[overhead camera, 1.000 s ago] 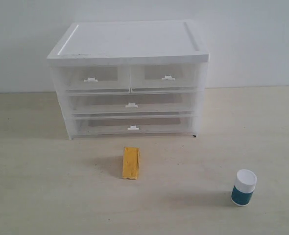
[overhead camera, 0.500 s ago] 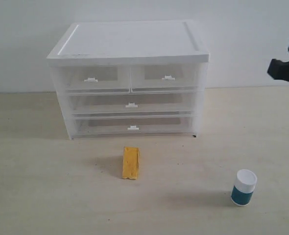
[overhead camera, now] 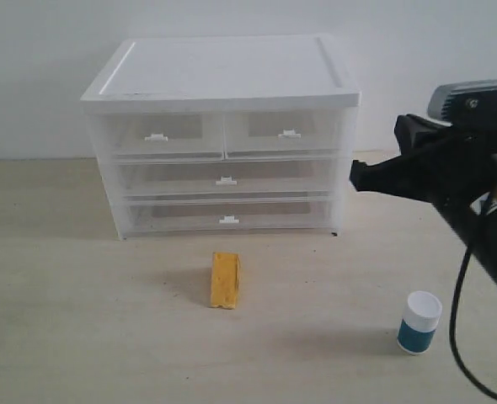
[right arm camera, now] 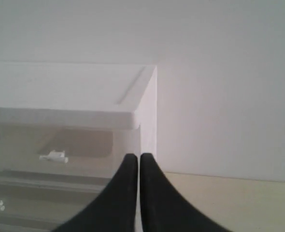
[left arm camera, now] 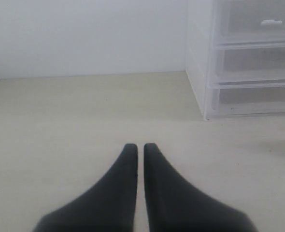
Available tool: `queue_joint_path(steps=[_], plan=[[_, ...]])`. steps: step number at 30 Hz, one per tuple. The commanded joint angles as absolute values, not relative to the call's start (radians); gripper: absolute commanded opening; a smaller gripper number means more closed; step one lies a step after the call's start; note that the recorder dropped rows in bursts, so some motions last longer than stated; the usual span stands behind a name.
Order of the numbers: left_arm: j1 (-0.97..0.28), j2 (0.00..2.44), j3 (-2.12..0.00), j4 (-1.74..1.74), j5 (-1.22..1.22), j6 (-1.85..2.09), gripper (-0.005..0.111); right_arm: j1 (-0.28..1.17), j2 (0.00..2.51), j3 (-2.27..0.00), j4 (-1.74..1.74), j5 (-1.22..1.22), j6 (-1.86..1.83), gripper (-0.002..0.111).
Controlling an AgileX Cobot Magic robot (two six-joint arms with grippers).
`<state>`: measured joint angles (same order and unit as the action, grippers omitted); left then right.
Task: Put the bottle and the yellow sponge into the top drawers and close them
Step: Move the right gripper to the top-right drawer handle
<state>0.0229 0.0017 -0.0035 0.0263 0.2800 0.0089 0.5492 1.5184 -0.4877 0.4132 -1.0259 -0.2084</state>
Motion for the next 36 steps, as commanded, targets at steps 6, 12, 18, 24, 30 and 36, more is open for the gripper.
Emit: queue_joint_path(steps=[6, 12, 18, 24, 30, 36], plan=[[0.025, 0.000, 0.000, 0.020, 0.281, 0.000, 0.004, 0.637, 1.689, -0.523, 0.436, -1.179, -0.198, 0.000], [0.025, 0.000, 0.000, 0.020, 0.281, 0.000, 0.004, 0.637, 1.783, -0.598, 0.417, -1.186, -0.148, 0.000], [0.025, 0.000, 0.000, 0.020, 0.278, 0.000, 0.004, 0.637, 1.862, -0.663, 0.369, -1.186, -0.132, 0.017], [0.025, 0.000, 0.000, 0.020, 0.278, 0.000, 0.004, 0.637, 1.965, -0.763, 0.371, -1.215, -0.078, 0.065], [0.025, 0.000, 0.000, 0.020, 0.280, 0.000, 0.004, 0.637, 2.045, -0.861, 0.438, -1.199, -0.080, 0.065], [0.025, 0.000, 0.000, 0.020, 0.280, 0.000, 0.004, 0.637, 2.056, -0.926, 0.437, -1.160, -0.157, 0.065]])
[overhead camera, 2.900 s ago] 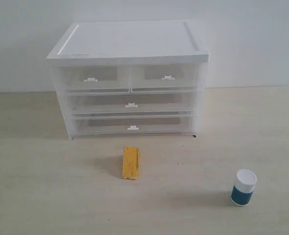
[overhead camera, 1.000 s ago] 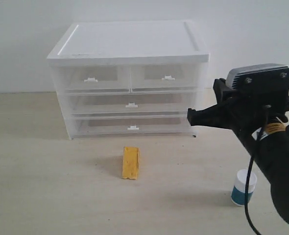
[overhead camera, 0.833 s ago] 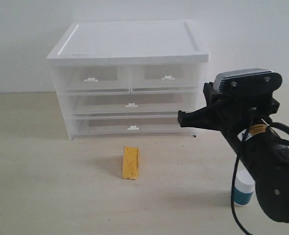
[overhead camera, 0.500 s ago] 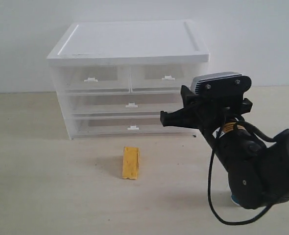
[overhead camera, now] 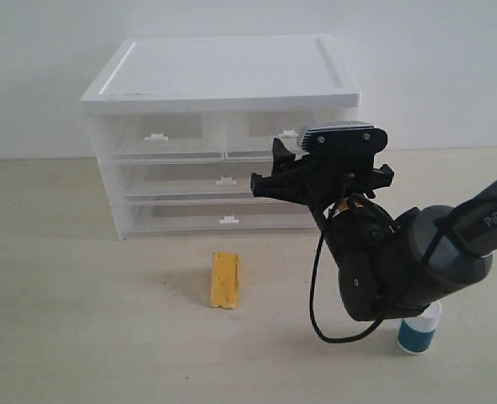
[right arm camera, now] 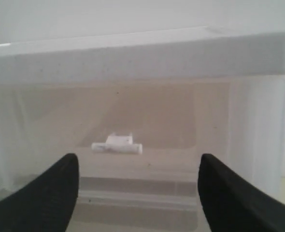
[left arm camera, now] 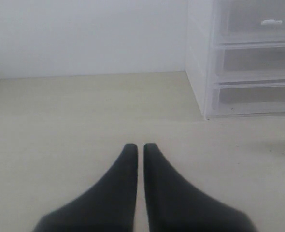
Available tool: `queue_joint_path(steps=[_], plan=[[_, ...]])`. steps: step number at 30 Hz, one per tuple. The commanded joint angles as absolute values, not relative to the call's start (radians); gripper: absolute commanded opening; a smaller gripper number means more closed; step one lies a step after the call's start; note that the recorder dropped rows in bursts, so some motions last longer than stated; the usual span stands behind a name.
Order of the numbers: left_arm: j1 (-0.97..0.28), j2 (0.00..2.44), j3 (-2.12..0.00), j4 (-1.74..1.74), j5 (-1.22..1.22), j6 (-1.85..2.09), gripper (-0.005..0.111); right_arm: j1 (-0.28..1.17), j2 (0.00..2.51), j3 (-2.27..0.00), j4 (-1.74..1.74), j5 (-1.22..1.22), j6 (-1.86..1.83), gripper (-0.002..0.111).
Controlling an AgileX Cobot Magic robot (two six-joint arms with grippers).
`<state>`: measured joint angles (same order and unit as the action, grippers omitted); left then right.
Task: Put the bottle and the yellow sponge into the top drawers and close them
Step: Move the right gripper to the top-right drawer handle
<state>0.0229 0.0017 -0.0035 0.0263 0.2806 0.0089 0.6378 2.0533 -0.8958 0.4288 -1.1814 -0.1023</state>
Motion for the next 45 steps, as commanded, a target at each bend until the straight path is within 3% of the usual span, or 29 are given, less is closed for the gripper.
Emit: queue_joint_path(steps=[1, 15, 21, 31, 45], plan=[[0.025, 0.000, 0.000, 0.020, 0.280, 0.000, 0.004, 0.637, 2.056, -0.936, 0.440, -1.146, -0.170, 0.065], [0.025, 0.000, 0.000, 0.020, 0.278, 0.000, 0.004, 0.637, 2.122, -1.045, 0.503, -1.052, -0.233, 0.064], [0.025, 0.000, 0.000, 0.020, 0.278, 0.000, 0.004, 0.637, 2.129, -1.050, 0.501, -1.074, -0.237, 0.049], [0.025, 0.000, 0.000, 0.020, 0.278, 0.000, 0.004, 0.637, 2.129, -1.050, 0.477, -1.156, -0.237, 0.061], [0.025, 0.000, 0.000, 0.020, 0.278, 0.000, 0.004, 0.644, 2.109, -1.022, 0.478, -1.184, -0.227, 0.061]])
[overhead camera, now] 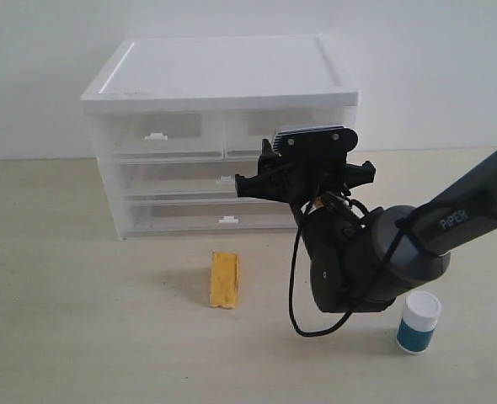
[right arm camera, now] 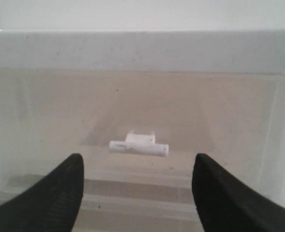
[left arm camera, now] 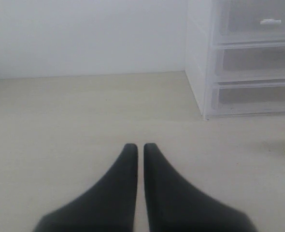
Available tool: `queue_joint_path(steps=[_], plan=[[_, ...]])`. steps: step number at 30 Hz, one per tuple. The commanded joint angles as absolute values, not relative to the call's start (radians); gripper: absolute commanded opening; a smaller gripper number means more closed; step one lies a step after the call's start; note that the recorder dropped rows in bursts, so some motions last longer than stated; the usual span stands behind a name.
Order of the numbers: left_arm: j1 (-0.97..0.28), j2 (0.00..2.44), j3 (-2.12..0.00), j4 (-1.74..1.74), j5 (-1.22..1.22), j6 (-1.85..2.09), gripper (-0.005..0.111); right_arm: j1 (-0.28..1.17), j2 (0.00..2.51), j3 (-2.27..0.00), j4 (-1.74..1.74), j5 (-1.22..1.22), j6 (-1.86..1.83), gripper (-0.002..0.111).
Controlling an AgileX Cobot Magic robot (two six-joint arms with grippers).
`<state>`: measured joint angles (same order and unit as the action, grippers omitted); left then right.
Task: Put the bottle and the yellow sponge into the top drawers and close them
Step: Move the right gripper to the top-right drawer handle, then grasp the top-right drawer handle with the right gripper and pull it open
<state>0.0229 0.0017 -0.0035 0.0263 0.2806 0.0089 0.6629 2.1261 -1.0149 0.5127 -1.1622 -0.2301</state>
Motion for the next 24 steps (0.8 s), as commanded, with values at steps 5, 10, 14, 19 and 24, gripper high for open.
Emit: queue_joint_path(steps=[5, 10, 14, 19, 24], plan=[[0.025, 0.000, 0.000, 0.020, 0.278, 0.000, 0.004, 0.667, 2.070, -0.952, 0.489, -1.200, -0.227, 0.061], [0.025, 0.000, 0.000, 0.020, 0.278, 0.000, 0.004, 0.678, 2.055, -0.936, 0.489, -1.165, -0.217, 0.061], [0.025, 0.000, 0.000, 0.020, 0.278, 0.000, 0.004, 0.678, 2.055, -0.941, 0.497, -1.164, -0.221, 0.061], [0.025, 0.000, 0.000, 0.020, 0.278, 0.000, 0.004, 0.678, 2.057, -0.975, 0.510, -1.156, -0.243, 0.061], [0.025, 0.000, 0.000, 0.020, 0.278, 0.000, 0.004, 0.675, 2.057, -1.000, 0.556, -1.158, -0.256, 0.061]])
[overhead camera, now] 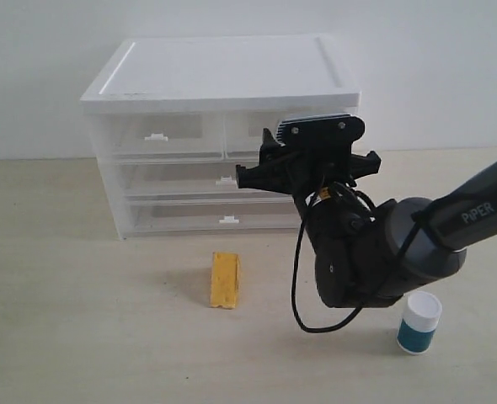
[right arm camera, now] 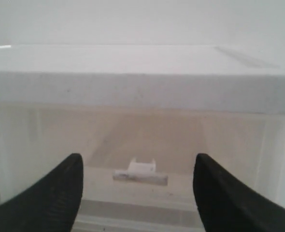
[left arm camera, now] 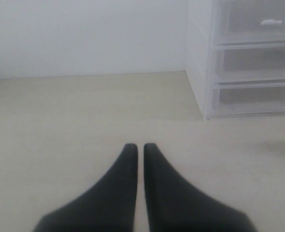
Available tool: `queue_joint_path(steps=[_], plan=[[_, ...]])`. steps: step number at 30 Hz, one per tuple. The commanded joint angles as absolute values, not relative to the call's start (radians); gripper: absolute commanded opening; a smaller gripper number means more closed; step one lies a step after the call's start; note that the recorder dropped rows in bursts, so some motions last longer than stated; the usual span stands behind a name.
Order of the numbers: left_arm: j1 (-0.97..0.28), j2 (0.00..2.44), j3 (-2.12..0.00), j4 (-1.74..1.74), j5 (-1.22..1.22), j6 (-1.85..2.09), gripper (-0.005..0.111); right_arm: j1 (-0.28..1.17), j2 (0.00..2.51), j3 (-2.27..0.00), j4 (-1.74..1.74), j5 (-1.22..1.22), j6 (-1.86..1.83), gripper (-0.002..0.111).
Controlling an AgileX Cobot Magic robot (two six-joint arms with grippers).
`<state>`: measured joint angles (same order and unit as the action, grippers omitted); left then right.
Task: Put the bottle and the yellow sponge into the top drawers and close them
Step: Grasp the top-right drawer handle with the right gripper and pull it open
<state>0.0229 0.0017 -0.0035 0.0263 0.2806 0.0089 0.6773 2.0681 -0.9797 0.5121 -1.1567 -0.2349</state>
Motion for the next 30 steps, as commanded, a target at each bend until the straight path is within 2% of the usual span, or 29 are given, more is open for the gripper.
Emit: queue_joint_path(steps=[1, 11, 12, 14, 15, 16, 23, 30], plan=[[0.025, 0.000, 0.000, 0.020, 0.278, 0.000, 0.004, 0.669, 2.057, -1.008, 0.556, -1.142, -0.260, 0.061], [0.025, 0.000, 0.000, 0.020, 0.278, 0.000, 0.004, 0.666, 2.117, -1.072, 0.573, -1.114, -0.301, 0.059], [0.025, 0.000, 0.000, 0.020, 0.278, 0.000, 0.004, 0.667, 2.117, -1.072, 0.582, -1.113, -0.301, 0.054], [0.025, 0.000, 0.000, 0.020, 0.278, 0.000, 0.004, 0.667, 2.117, -1.072, 0.582, -1.099, -0.301, 0.035], [0.025, 0.000, 0.000, 0.020, 0.278, 0.000, 0.004, 0.670, 2.115, -1.072, 0.580, -1.081, -0.298, 0.014], [0.025, 0.000, 0.000, 0.020, 0.278, 0.000, 0.004, 0.672, 2.115, -1.072, 0.580, -1.073, -0.298, 0.001], [0.025, 0.000, 0.000, 0.020, 0.280, 0.000, 0.004, 0.737, 2.111, -1.064, 0.691, -1.088, -0.393, 0.000], [0.025, 0.000, 0.000, 0.020, 0.280, 0.000, 0.004, 0.785, 2.010, -0.927, 0.712, -1.133, -0.404, 0.000]])
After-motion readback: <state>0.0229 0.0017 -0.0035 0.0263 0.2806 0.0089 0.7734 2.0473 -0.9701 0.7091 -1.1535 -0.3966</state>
